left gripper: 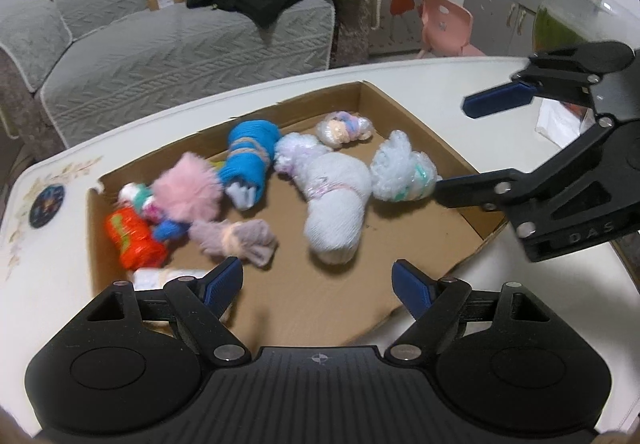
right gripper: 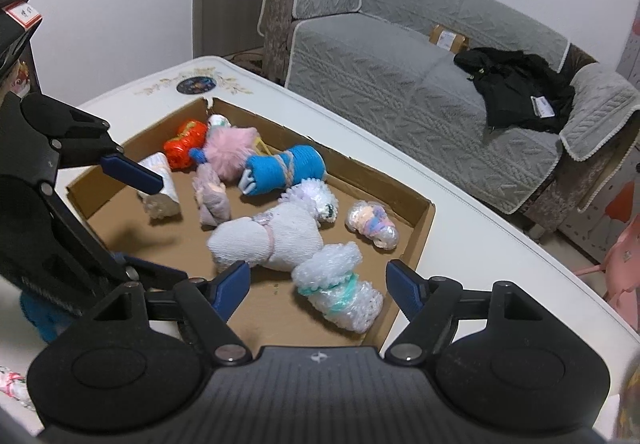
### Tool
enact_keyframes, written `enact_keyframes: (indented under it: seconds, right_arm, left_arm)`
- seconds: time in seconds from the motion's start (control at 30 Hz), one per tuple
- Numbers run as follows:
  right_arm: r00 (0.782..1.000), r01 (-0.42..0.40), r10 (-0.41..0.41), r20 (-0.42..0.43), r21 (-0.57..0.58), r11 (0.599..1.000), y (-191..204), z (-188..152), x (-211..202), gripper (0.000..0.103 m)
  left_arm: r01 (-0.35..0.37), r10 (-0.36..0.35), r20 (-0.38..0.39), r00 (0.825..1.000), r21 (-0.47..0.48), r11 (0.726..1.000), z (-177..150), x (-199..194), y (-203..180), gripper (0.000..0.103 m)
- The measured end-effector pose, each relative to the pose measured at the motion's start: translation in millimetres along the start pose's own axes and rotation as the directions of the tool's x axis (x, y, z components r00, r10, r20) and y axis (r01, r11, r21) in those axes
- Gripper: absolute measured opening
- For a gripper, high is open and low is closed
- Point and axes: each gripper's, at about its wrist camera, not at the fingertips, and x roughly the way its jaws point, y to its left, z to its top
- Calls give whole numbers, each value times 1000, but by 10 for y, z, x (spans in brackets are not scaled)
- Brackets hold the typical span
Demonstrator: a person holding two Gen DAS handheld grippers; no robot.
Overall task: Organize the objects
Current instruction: 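Open both grippers and lift them out of the box, then move both grippers over the remaining bundles on the table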
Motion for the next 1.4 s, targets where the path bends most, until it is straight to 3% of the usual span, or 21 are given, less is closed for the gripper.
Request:
enact_keyframes:
  seconds: [0.43, 0.63, 0.83, 1.13, 1.4]
  right_arm:
    - [997, -37, 35, 73, 25, 999, 434, -358, -410, 80]
    - [990, -95, 86, 110, 81, 992, 681, -669, -499, 82]
    - [991, -108, 100, 88, 96, 990, 844, -860, -405, 82]
    - [988, -143, 135, 79, 120, 982, 944, -930, -264, 84]
    - [997, -72, 66, 44, 155, 985, 824, -1153, -267, 85]
  left_arm:
    - [-3, 10, 108, 994, -64, 998, -678, -608, 273, 88]
    - [21, -6, 134, 991, -110, 994, -1166, -610, 376, 88]
    - [61, -45, 149, 988, -104, 993, -1510, -633, 361, 88]
    - [99, -89, 134, 987, -70, 993, -1524, -506, 226, 88]
    - [112, -105, 100, 989, -67, 991, -1528, -292, 197, 86]
